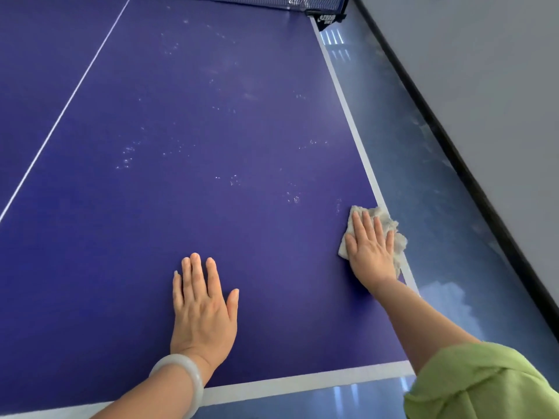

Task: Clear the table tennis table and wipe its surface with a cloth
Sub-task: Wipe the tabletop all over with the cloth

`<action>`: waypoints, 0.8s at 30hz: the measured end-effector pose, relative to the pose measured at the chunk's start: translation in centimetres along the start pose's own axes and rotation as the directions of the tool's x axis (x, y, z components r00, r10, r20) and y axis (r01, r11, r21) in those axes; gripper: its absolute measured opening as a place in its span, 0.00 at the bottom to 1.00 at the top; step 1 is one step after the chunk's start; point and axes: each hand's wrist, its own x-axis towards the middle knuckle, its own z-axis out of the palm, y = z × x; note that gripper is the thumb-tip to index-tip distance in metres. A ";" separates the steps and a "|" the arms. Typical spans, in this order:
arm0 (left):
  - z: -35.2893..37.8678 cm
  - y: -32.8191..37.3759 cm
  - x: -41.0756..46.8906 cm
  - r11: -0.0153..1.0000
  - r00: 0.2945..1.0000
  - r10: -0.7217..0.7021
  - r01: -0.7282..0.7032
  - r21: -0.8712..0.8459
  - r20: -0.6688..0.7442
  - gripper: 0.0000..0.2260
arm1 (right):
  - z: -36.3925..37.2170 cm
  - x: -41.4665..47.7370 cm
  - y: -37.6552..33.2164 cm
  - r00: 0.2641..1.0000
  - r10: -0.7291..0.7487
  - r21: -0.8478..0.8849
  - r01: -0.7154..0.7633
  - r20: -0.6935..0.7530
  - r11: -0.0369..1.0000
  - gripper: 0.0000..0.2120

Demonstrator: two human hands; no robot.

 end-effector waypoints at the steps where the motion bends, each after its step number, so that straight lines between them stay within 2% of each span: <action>1: -0.1 -0.1 0.0 1.000 1.000 -0.002 0.002 0.001 -0.003 0.33 | 0.7 -1.7 -0.8 0.999 0.029 0.013 -0.028 -0.033 1.000 0.26; 4: -0.3 0.1 -0.1 1.000 1.000 0.001 -0.001 -0.001 0.011 0.33 | 3.1 -7.2 -3.6 0.984 0.155 0.048 -0.152 -0.088 0.987 0.28; 5: -0.4 0.2 -0.1 1.000 1.000 0.000 0.000 -0.004 0.014 0.34 | 4.0 -8.6 -4.7 0.986 0.137 0.045 -0.133 -0.094 0.990 0.28; 6: -0.4 0.2 -0.1 1.000 1.000 -0.001 0.001 -0.005 0.013 0.34 | 4.8 -9.6 -5.6 0.992 0.075 0.037 -0.072 -0.105 0.997 0.28; 8: -0.4 0.1 -0.2 1.000 1.000 0.001 -0.001 -0.001 0.010 0.33 | 5.7 -10.3 -7.0 0.985 -0.137 0.007 0.138 -0.106 0.990 0.28; 10: -0.4 0.1 -0.1 1.000 1.000 0.005 -0.005 0.003 0.015 0.33 | 4.8 -8.2 -6.5 0.923 -0.378 -0.036 0.377 -0.069 0.926 0.27; 11: -0.3 0.0 -0.1 1.000 1.000 0.007 -0.007 0.004 0.018 0.33 | 4.0 -6.3 -5.6 0.893 -0.447 -0.082 0.442 -0.051 0.893 0.26; 12: -0.2 0.0 0.0 1.000 1.000 0.006 -0.006 0.005 0.016 0.33 | 3.1 -4.1 -4.2 0.892 -0.449 -0.132 0.439 -0.059 0.889 0.26; 14: 0.0 0.0 0.0 1.000 1.000 0.004 -0.004 0.010 0.007 0.33 | 1.0 0.5 -1.1 0.960 -0.262 -0.174 0.243 -0.097 0.954 0.25; 16: 0.1 0.1 0.0 1.000 1.000 0.007 -0.007 0.013 0.010 0.33 | -0.9 3.1 0.9 0.999 -0.009 -0.087 0.006 -0.035 0.996 0.26; 17: 0.1 0.0 0.0 1.000 1.000 0.008 -0.008 0.016 0.009 0.33 | -1.1 3.3 0.9 0.998 0.057 -0.030 -0.057 -0.009 0.998 0.26; 19: 0.2 -0.2 -0.1 1.000 1.000 0.007 -0.008 0.017 0.006 0.33 | -0.3 1.8 -0.8 0.995 0.098 0.004 -0.098 -0.020 0.995 0.27; 21: 0.1 -0.2 -0.1 1.000 1.000 0.007 -0.008 0.018 0.008 0.33 | 1.4 -1.6 -3.3 0.997 -0.005 -0.016 0.004 -0.076 1.000 0.27; 24: 0.0 0.0 -0.1 1.000 1.000 -0.001 0.001 0.014 0.022 0.33 | 4.2 -7.7 -6.9 0.933 -0.353 -0.061 0.349 -0.073 0.935 0.26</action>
